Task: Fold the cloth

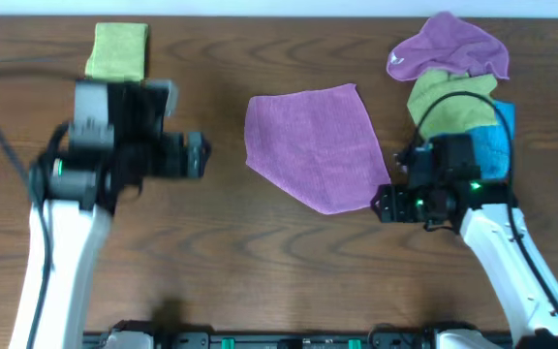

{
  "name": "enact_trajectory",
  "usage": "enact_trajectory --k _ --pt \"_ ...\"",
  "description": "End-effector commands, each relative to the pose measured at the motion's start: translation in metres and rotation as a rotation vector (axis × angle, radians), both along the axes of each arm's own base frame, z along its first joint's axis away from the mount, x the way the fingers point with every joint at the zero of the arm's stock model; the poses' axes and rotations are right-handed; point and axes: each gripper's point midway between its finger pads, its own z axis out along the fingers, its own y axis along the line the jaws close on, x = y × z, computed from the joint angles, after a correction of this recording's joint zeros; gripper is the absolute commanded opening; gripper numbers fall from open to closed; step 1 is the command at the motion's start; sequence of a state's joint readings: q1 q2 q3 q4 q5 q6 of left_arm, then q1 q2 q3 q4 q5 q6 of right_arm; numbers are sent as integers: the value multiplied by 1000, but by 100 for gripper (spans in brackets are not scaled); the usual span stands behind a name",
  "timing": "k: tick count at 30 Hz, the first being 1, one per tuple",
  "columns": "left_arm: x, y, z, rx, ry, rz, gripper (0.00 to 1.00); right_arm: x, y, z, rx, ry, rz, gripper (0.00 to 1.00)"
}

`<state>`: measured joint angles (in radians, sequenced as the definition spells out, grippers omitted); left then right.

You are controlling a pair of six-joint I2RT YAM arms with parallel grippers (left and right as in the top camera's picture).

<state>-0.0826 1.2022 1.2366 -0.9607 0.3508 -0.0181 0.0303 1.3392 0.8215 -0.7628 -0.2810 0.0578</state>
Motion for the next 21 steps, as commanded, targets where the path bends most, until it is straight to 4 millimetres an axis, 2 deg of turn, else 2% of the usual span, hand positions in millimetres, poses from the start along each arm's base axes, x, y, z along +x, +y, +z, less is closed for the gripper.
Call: enact_trajectory --k 1,6,9,15,17,19,21 --pt "-32 11 -19 -9 35 109 96 -1 -5 -8 36 40 -65 75" --pt "-73 18 -55 -55 94 227 95 6 2 -32 82 101 -68 74" --pt "-85 17 -68 -72 130 249 95 7 6 -46 97 135 -63 73" --pt "-95 16 -74 -75 177 246 95 25 5 -62 100 111 -81 72" --pt "-95 16 -74 -75 177 246 95 31 7 -68 118 111 -100 66" --pt "-95 16 -74 -74 177 246 95 33 13 -72 148 116 -98 56" --pt "-95 17 -74 -69 176 250 95 36 17 -74 165 111 -97 30"
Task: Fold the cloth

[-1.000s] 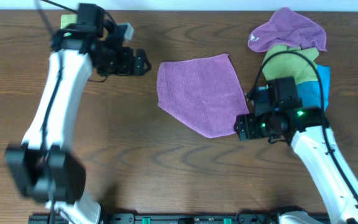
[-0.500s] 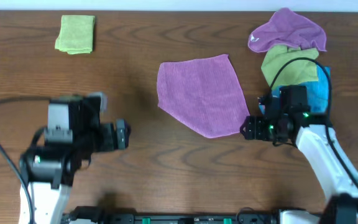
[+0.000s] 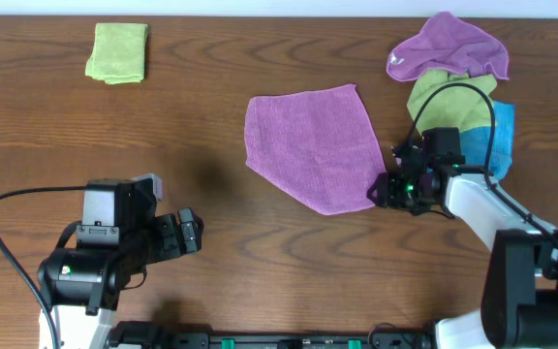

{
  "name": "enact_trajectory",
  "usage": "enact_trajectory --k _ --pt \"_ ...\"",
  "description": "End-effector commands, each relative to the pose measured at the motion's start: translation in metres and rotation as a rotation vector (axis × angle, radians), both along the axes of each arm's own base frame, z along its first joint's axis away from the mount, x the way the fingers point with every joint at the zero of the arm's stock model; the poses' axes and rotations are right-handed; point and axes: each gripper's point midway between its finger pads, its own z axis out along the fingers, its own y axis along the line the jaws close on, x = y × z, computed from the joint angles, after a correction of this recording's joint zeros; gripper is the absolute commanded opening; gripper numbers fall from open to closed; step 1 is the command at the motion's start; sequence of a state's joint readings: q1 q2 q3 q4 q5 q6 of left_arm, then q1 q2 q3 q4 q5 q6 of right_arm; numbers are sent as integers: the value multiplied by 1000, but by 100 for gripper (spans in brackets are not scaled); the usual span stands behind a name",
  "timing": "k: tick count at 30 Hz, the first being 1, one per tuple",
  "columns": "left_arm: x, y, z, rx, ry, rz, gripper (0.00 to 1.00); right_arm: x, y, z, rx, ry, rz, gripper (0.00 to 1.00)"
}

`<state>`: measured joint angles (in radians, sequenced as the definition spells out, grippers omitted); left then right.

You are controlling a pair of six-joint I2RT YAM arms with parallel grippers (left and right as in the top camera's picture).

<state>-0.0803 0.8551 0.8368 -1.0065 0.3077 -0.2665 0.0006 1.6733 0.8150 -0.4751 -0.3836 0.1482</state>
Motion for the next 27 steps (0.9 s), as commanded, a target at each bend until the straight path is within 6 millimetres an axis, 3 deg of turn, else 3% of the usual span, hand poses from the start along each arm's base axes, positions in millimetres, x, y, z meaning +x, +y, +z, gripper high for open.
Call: enact_trajectory --k 1,2,6,12,14,19,22,25,27 --pt "-1 1 -1 -2 5 17 95 1 11 -3 57 17 -17 15" --pt "-1 2 -1 -1 5 18 95 5 14 -1 74 4 -24 2" --pt "-2 10 -4 46 10 41 95 32 47 33 249 -88 12 1" --pt "2 24 -5 114 0 80 95 76 136 140 432 -310 259 1" --pt "3 24 -4 114 -6 80 95 84 176 189 468 -420 357 1" --pt "7 25 -3 121 -25 86 95 72 253 294 566 -646 549 1" --pt "8 27 -2 133 -29 93 95 53 281 340 625 -731 641 1" --pt "8 27 -2 134 -29 93 95 46 288 362 643 -782 676 1" --pt "8 27 -3 134 -28 93 95 52 280 354 618 -759 658 1"
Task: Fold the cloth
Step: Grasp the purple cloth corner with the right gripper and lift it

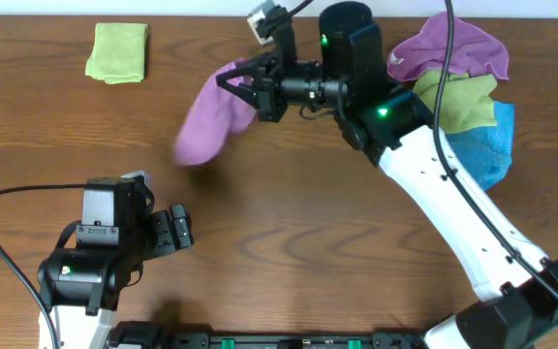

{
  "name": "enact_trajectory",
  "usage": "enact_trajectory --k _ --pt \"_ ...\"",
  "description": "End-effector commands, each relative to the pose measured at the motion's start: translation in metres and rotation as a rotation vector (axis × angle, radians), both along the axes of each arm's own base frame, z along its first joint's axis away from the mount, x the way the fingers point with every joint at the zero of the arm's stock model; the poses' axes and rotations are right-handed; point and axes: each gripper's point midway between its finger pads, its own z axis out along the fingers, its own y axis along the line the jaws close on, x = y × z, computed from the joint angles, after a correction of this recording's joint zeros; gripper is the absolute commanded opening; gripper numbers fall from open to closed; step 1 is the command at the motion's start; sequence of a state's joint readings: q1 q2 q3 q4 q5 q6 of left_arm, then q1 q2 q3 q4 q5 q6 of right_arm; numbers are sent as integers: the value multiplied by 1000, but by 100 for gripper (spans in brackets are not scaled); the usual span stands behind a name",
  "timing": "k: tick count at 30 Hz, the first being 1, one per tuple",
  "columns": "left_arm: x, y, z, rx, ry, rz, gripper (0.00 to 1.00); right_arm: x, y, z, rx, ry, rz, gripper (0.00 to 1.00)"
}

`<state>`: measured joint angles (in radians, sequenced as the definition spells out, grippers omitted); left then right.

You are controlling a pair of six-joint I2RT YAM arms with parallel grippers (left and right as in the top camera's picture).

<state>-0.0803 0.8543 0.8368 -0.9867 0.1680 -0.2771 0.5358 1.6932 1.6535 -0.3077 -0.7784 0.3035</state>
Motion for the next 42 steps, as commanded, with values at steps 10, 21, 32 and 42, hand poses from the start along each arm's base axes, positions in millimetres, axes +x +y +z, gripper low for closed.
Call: enact_trajectory --k 10,21,32,42 --pt "1 4 0 15 -6 20 95 8 -77 -117 -469 314 -289 1" --pt "7 4 3 13 -32 21 95 68 -44 -71 -277 -36 -296 1" --pt "15 2 -2 5 -18 16 95 149 -7 19 202 -348 -424 1" --pt "9 2 -11 4 41 25 95 56 -45 -173 -468 364 -285 35"
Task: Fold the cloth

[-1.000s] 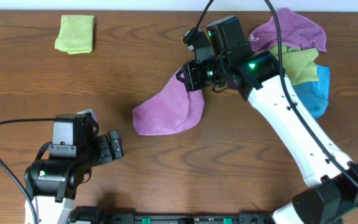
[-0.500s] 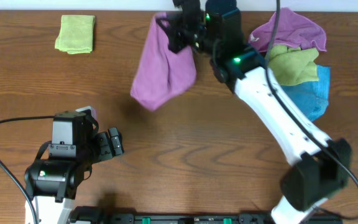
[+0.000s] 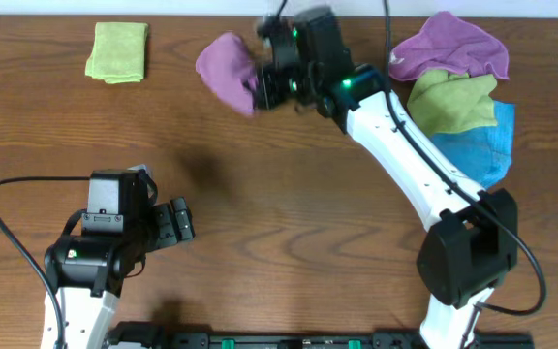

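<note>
The purple cloth (image 3: 223,70) hangs bunched and blurred near the table's back edge, left of centre. My right gripper (image 3: 258,85) is shut on its right side, with the arm stretched far across the table from the front right. My left gripper (image 3: 178,222) sits low at the front left, well away from the cloth. Its fingers look open and hold nothing.
A folded yellow-green cloth (image 3: 117,51) lies at the back left. At the back right is a pile of cloths: a purple one (image 3: 450,46), a green one (image 3: 451,102) and a blue one (image 3: 483,147). The wooden table (image 3: 289,213) lies between.
The right gripper has moved slightly right and towards the back edge with the purple cloth. The cloth is now a tighter bunch rather than hanging long to the left. The left arm has barely shifted.
The purple cloth lay flat mid-table with the right gripper at its near right corner, and the left arm was by the folded green cloth. The left arm then stood at the front left. Later the right gripper held the cloth up at the back, as now.
</note>
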{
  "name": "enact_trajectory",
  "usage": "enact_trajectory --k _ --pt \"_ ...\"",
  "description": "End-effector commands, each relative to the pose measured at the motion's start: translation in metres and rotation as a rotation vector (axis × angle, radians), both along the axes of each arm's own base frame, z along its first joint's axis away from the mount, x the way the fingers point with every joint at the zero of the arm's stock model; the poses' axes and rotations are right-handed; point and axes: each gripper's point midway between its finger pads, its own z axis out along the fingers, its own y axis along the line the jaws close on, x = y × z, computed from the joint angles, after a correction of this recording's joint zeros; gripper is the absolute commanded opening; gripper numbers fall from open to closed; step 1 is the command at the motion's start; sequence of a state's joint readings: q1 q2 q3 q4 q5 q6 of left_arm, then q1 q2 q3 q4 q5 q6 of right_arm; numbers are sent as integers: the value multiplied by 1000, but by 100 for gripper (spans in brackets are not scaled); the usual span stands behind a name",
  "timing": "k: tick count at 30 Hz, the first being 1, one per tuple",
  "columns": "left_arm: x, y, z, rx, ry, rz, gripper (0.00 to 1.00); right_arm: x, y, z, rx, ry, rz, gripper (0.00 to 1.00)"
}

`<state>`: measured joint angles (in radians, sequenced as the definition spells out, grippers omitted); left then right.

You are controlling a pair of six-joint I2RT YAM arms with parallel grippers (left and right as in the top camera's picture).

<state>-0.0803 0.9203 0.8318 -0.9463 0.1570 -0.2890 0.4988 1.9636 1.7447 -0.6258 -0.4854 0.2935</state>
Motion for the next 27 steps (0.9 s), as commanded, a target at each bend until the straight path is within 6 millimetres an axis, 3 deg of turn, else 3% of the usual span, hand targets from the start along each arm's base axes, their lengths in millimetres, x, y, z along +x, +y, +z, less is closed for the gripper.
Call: enact_trajectory --k 1,4,7,9,10,11,13,14,17,23,27 --pt "-2 1 -1 -3 11 9 95 -21 -25 -20 -125 95 -11 57" --pt "0 1 0 -4 2 10 95 -29 -41 -33 -226 121 -20 91" --pt "4 0 2 -5 -18 9 96 -21 -56 -39 -311 83 -56 94" --pt "7 0 4 -6 -29 9 95 -5 -68 -40 -389 3 -101 97" --pt "8 0 4 -7 -32 9 95 3 -71 -39 -411 -47 -109 91" --pt "8 0 4 -7 -35 9 95 10 -71 -39 -423 -90 -103 79" --pt "9 0 5 -7 -38 9 96 24 -66 -43 -419 -160 -83 21" --pt "9 0 5 -7 -38 10 95 30 -63 -48 -414 -174 -85 1" --pt "9 0 5 -18 -34 33 95 44 -55 -80 -438 -193 -41 1" --pt "9 0 4 -19 -33 33 95 50 -53 -133 -481 -146 -7 1" --pt "9 0 5 -18 -34 33 95 53 -52 -148 -485 -141 -5 1"
